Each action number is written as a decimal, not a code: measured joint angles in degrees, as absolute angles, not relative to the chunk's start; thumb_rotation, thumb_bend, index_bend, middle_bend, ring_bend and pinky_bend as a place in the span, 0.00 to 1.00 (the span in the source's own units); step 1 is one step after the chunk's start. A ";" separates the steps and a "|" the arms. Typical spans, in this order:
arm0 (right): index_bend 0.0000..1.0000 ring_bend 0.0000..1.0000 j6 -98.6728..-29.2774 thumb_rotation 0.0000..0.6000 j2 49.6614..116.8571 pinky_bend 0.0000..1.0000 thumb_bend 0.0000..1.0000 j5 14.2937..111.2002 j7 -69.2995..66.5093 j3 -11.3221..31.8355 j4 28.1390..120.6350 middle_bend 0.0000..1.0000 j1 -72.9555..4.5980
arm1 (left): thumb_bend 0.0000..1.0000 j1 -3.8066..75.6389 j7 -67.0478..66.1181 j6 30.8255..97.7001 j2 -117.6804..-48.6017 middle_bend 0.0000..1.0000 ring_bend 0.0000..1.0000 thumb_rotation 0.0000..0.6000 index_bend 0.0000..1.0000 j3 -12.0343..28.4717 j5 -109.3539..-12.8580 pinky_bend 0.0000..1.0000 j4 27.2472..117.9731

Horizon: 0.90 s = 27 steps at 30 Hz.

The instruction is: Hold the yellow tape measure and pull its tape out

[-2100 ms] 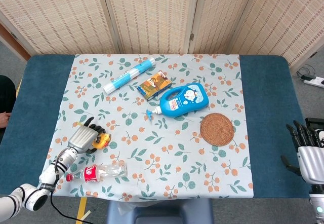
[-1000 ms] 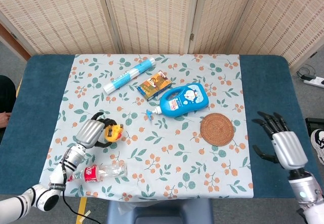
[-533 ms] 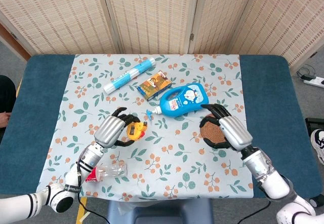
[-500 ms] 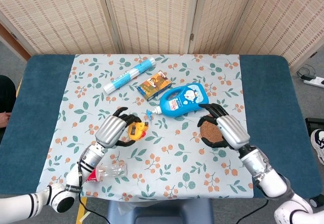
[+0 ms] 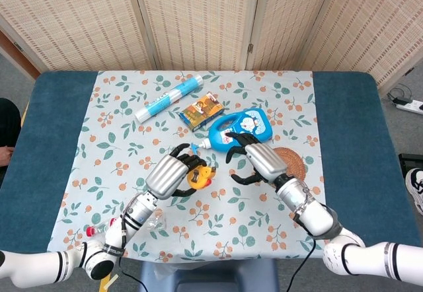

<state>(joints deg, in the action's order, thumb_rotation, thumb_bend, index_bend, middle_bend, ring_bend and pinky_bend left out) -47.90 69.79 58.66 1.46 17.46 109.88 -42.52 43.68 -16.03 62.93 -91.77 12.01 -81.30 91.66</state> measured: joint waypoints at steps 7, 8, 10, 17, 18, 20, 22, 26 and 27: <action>0.48 0.08 -47.57 1.00 71.10 0.00 0.35 55.96 2.90 17.29 109.22 0.10 -44.77 | 0.42 44.40 -16.63 63.06 -92.67 0.56 0.48 1.00 0.58 12.35 -80.73 0.17 91.07; 0.49 0.08 -47.57 1.00 71.20 0.00 0.35 55.74 3.00 17.21 109.14 0.10 -44.94 | 0.42 44.45 -16.70 63.09 -92.75 0.56 0.48 1.00 0.57 12.34 -80.74 0.17 90.99; 0.49 0.08 -47.77 1.00 71.55 0.00 0.35 55.28 3.16 17.06 108.90 0.10 -45.31 | 0.42 44.64 -16.91 63.15 -92.95 0.56 0.48 1.00 0.57 12.29 -80.82 0.17 90.80; 0.49 0.08 -47.91 1.00 72.09 0.00 0.35 54.38 2.74 16.74 108.27 0.10 -46.08 | 0.42 45.01 -17.21 63.39 -93.34 0.56 0.48 1.00 0.57 12.23 -80.85 0.17 90.77; 0.49 0.08 -47.91 1.00 72.16 0.00 0.35 54.24 2.72 16.69 108.21 0.10 -46.24 | 0.42 45.10 -17.30 63.41 -93.42 0.56 0.48 1.00 0.58 12.26 -80.77 0.17 90.78; 0.50 0.08 -47.92 1.00 72.28 0.00 0.35 54.06 2.68 16.63 108.13 0.11 -46.46 | 0.42 45.16 -17.36 63.46 -93.54 0.56 0.48 1.00 0.58 12.28 -80.67 0.17 90.79; 0.50 0.08 -47.83 1.00 72.41 0.00 0.35 53.89 2.70 16.50 108.05 0.11 -46.73 | 0.42 45.31 -17.52 63.33 -93.62 0.56 0.48 1.00 0.57 12.26 -80.56 0.17 90.84; 0.50 0.08 -47.58 1.00 72.70 0.00 0.35 53.55 2.89 16.15 107.78 0.11 -47.30 | 0.42 45.48 -17.88 63.33 -93.75 0.56 0.48 1.00 0.58 12.24 -80.38 0.17 90.89; 0.51 0.08 -47.55 1.00 72.77 0.00 0.35 53.41 2.90 16.09 107.69 0.11 -47.41 | 0.42 45.51 -17.92 63.31 -93.82 0.56 0.48 1.00 0.58 12.23 -80.27 0.17 90.85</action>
<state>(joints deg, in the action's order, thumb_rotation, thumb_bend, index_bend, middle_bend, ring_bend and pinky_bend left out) -47.55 72.77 53.41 2.90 16.09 107.69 -47.41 45.51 -17.92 63.31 -93.82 12.23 -80.27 90.85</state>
